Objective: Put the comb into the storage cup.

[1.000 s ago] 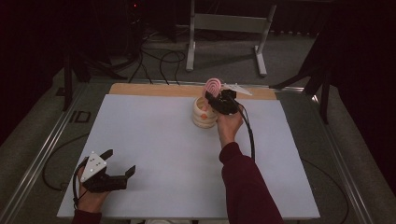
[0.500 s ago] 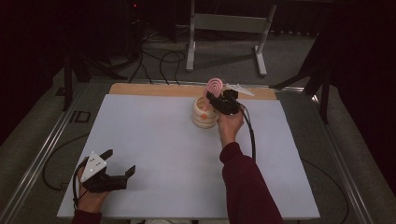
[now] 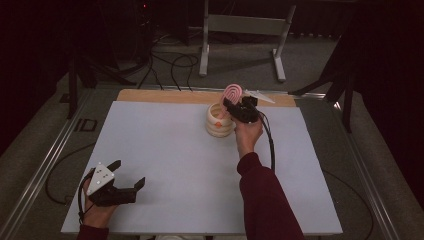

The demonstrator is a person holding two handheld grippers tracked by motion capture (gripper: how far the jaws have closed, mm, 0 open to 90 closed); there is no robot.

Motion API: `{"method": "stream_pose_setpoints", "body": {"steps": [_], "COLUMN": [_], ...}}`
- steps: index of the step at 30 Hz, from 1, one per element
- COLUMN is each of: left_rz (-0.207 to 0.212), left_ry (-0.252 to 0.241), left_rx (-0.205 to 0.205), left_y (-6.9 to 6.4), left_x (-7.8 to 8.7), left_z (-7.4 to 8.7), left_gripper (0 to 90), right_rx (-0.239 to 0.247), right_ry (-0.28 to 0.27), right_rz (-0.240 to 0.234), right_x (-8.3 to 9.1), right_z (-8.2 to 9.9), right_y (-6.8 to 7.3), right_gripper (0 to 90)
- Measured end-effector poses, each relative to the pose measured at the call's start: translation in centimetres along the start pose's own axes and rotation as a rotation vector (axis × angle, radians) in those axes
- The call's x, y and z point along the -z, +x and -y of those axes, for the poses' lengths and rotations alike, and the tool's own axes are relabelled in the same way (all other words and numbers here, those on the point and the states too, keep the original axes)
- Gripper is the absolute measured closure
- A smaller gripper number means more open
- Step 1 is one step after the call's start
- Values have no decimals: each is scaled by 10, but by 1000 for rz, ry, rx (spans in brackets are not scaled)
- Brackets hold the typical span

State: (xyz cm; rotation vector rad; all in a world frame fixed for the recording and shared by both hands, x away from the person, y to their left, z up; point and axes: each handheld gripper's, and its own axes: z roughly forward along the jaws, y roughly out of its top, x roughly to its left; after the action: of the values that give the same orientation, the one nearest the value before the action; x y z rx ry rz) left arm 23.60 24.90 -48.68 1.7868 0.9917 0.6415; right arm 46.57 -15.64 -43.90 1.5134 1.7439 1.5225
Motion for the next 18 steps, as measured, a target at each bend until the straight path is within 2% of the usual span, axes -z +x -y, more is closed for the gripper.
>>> {"method": "stream_pose_setpoints", "body": {"steps": [18], "left_rz": [3], "left_ry": [4], "left_rx": [0], "left_y": [-1], "left_x": [-1], "left_z": [1], "left_gripper": [1], "right_rx": [-4], "right_ry": [5], "right_rz": [15], "right_x": [2], "right_z": [1], "right_y": [-5], "right_gripper": [629]}}
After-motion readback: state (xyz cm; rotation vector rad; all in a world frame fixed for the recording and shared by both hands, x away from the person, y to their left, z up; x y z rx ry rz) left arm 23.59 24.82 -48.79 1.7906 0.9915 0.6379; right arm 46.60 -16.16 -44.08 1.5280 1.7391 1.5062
